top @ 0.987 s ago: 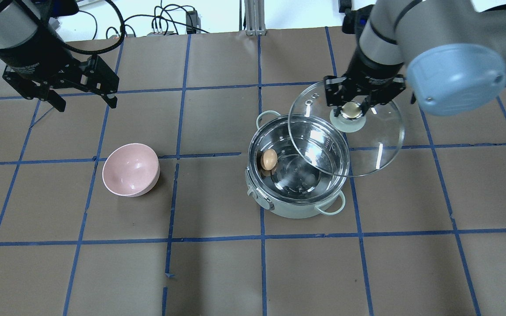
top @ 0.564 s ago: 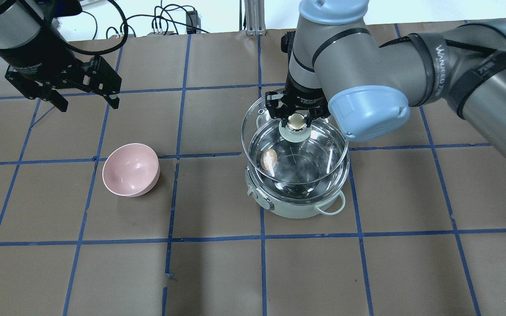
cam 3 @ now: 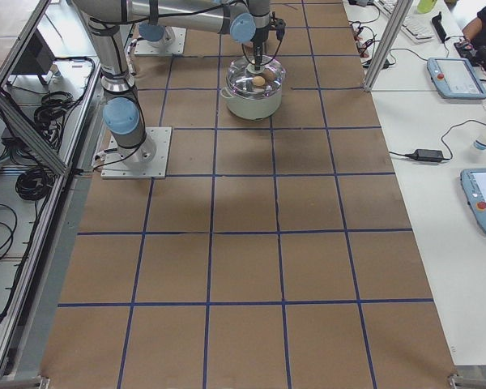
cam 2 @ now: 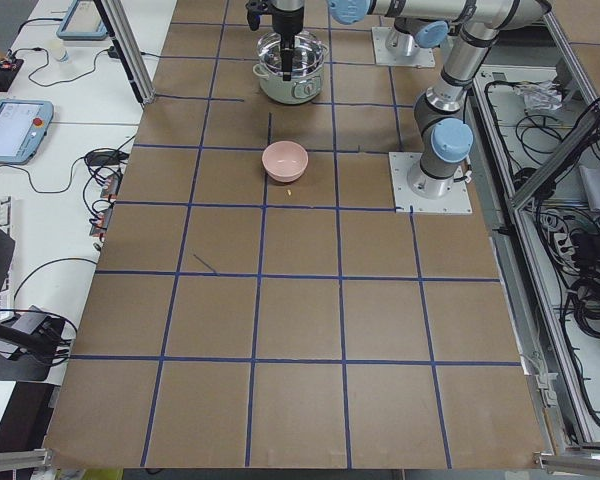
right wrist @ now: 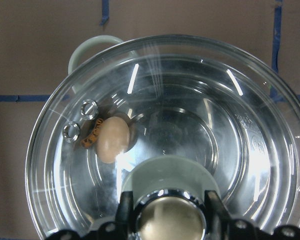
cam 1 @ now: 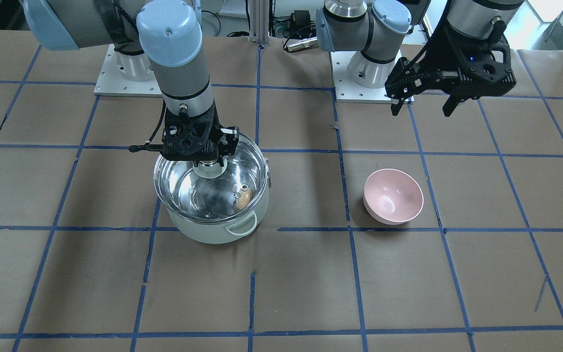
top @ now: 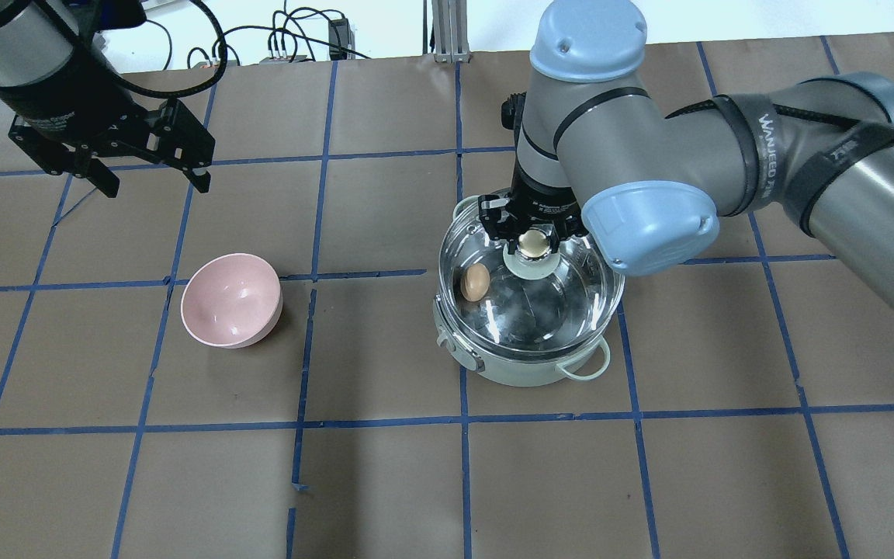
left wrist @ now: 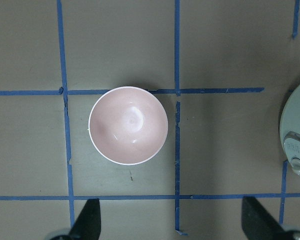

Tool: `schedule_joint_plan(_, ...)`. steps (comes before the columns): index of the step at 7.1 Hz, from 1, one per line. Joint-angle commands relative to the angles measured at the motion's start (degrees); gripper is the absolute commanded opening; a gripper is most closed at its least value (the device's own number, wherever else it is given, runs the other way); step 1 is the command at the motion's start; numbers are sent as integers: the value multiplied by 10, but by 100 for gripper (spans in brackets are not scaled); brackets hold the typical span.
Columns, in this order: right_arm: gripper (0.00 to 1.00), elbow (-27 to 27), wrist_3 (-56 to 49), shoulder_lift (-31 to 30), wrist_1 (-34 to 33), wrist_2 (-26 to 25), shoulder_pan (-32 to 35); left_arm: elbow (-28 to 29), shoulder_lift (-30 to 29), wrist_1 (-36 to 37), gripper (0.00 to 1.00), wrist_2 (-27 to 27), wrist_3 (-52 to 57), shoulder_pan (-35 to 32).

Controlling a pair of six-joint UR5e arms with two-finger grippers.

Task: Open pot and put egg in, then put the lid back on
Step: 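Lower the lid onto the pot and release the knob with the right gripper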

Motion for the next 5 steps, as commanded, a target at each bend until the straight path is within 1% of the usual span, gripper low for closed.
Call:
schedule_joint_plan(1,34,7,1,-2,0,2,-2,0,0,0,100,0,0,0)
schedule_joint_plan(5,36,7,3,-2,-2,5,3,-1,0,1,100,-2,0,0)
